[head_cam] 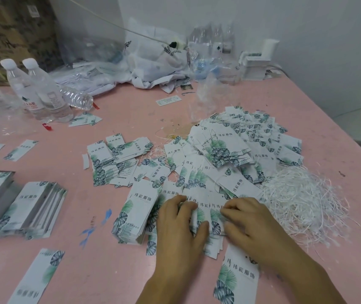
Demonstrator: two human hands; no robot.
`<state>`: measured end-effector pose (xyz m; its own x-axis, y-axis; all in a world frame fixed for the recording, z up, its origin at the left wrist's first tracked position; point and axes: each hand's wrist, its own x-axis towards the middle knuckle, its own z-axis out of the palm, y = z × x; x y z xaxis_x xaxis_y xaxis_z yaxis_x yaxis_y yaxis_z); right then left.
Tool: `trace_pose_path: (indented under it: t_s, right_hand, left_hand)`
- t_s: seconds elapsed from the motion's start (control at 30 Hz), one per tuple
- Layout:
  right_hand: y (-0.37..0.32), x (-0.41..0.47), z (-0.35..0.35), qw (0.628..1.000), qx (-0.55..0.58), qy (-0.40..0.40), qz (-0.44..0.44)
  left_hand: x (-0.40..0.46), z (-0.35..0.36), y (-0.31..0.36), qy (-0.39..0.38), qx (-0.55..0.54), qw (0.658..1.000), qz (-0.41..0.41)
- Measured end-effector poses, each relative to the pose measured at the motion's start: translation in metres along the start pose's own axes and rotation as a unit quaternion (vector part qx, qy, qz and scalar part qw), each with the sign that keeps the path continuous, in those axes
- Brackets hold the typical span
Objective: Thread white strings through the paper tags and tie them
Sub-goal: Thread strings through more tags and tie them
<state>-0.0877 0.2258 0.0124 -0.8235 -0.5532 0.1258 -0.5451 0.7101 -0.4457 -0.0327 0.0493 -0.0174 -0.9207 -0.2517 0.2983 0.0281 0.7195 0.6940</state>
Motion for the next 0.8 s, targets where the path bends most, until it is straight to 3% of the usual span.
trace_pose_path:
  t_s: [0.2,0.37,0.43,0.57,0.63,0.8]
  right_hand:
    - [-0.007,0.002,-0.001,0.980,0.067,0.185,0.013]
    - [-0.020,-0.001,0.000,0.961,0.083,0.262,-0.042]
    - [-0.027,-0.001,0.003,0.959,0.073,0.258,-0.089]
    - [-0.034,0.001,0.012,0.966,0.065,0.191,-0.164]
    - [-0.035,0.001,0.016,0.969,0.063,0.158,-0.180]
    - [-0.036,-0.001,0.018,0.968,0.137,0.162,-0.132]
  left_hand:
    - [0.000,-0.004,0.005,0.059,-0.051,0.996,0.035]
    - [-0.004,-0.010,0.012,0.008,-0.320,0.945,-0.071]
    - [-0.002,-0.011,0.016,-0.033,-0.417,0.900,-0.122]
    - [0.007,-0.012,0.020,-0.106,-0.643,0.709,-0.269]
    - [0.008,-0.012,0.016,-0.101,-0.690,0.641,-0.320]
    - [0.010,-0.009,0.015,-0.094,-0.650,0.662,-0.362]
